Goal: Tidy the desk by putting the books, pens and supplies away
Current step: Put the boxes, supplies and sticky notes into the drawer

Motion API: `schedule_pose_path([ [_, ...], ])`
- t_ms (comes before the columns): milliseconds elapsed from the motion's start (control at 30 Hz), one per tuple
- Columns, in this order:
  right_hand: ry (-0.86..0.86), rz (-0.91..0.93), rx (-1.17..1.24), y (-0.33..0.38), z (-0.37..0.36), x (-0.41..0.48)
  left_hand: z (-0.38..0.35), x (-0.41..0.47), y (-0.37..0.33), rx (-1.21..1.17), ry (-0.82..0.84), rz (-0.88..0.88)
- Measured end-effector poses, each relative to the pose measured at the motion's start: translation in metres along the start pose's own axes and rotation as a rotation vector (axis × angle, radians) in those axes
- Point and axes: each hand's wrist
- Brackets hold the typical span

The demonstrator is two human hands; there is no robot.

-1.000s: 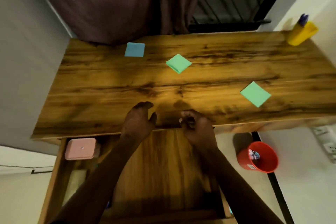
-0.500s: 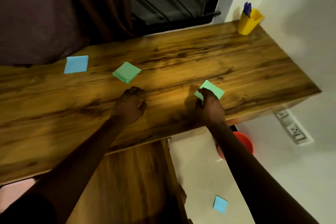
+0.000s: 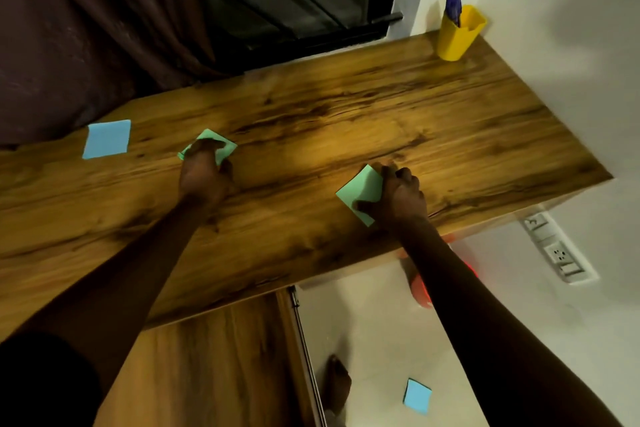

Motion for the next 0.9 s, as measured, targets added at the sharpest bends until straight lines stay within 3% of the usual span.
schedule_pose_path([
  [200, -0.002, 0.096, 0.213, 0.017, -0.012, -0.012, 0.009, 0.047, 0.042, -0.032, 0.027, 0.183],
  [433, -0.083, 0.164, 0.405, 0.034, -0.030, -0.054, 0.021, 0.052, 0.050, 0.070, 0.199, 0.184],
  [567, -0.078, 0.176, 0.385, 0.036, -0.043, -0.072, 0.027, 0.039, 0.064, -0.110, 0.245, 0.270],
  [900, 0.073, 0.266, 0.503, 0.065, -0.055, -0.112, 0.055, -0.100, 0.056, -0.500, 0.161, 0.186],
])
Point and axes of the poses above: each hand's wrist, its own x-axis towards the middle knuckle, its own z-axis out of the back of the hand, y = z × x, and after that the axes turned 3 degrees about y, right-handed
